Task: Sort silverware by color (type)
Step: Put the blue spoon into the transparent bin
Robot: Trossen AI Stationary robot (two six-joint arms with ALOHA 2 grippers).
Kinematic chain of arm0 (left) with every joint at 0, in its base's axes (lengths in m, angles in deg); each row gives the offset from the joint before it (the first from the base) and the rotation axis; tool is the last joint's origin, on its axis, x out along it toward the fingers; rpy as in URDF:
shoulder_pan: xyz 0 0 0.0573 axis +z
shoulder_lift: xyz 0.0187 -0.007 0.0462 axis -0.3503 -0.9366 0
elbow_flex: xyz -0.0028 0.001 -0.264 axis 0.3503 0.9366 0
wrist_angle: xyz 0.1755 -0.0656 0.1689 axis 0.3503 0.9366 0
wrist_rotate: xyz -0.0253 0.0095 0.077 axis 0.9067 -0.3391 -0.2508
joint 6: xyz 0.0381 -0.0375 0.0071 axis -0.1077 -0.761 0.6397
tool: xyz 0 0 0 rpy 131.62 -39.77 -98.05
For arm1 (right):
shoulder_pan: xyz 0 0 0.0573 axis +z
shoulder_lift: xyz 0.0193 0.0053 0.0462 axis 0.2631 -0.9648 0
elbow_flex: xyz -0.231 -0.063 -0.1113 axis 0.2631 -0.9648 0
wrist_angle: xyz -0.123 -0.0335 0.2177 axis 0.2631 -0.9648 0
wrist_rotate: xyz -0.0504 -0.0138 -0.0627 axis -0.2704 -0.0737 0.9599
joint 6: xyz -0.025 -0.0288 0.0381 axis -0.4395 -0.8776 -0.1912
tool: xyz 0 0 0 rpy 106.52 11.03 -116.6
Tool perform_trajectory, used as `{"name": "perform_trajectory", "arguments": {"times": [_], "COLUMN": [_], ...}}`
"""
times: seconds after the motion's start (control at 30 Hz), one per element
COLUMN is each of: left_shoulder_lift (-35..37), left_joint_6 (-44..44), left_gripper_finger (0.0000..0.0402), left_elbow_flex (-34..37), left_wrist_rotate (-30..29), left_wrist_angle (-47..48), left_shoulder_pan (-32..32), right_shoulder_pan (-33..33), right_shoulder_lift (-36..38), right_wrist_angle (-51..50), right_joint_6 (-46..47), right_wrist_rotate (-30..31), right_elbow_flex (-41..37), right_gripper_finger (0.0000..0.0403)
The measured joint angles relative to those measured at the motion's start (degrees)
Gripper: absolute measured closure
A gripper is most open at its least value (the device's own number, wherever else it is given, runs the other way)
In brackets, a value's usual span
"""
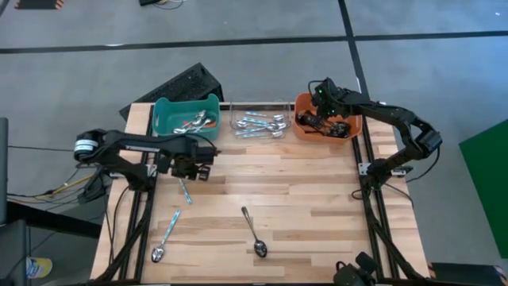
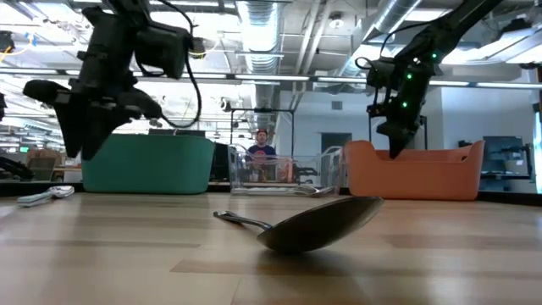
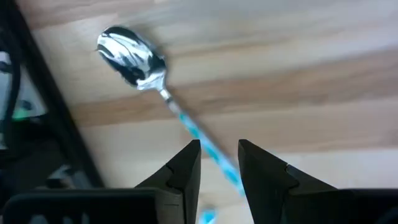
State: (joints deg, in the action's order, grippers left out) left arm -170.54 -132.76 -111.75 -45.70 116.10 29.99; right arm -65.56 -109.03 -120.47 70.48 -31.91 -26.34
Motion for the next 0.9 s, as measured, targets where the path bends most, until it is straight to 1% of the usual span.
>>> {"name": "perform_trajectory", "arguments": {"times": [0.2, 0.4, 0.5, 0.67, 0.9], "left_shoulder_lift": [4.9, 6.0, 6.0, 6.0, 6.0], "left_joint_6": [-11.7, -19.7, -23.4, -25.8, -28.4], "left_gripper_finger": [0.0305, 0.0305, 0.0305, 0.0305, 0.0305], "left_elbow_flex": [4.4, 9.2, 11.5, 12.6, 12.6], "left_wrist_rotate": [-1.6, -1.0, -0.7, -2.1, -2.3], "left_wrist_angle": [-0.9, -9.8, -12.4, -12.2, -11.7], "left_shoulder_pan": [-1.8, -4.3, -4.4, -4.6, -5.8], "right_shoulder_pan": [0.0, 0.1, 0.4, 0.9, 1.2], "right_shoulder_lift": [0.0, 0.0, 0.0, 0.0, 0.0], "right_wrist_angle": [-0.1, -0.1, -0.1, -0.1, -0.3], "right_joint_6": [0.0, 0.1, 0.1, 0.1, 0.0], "right_wrist_rotate": [-0.2, -0.2, -0.2, -0.2, -0.2], "right_elbow_flex": [0.0, 0.0, 0.0, 0.0, 0.0], "right_gripper_finger": [0.0339, 0.0339, 0.0339, 0.0339, 0.0339]}}
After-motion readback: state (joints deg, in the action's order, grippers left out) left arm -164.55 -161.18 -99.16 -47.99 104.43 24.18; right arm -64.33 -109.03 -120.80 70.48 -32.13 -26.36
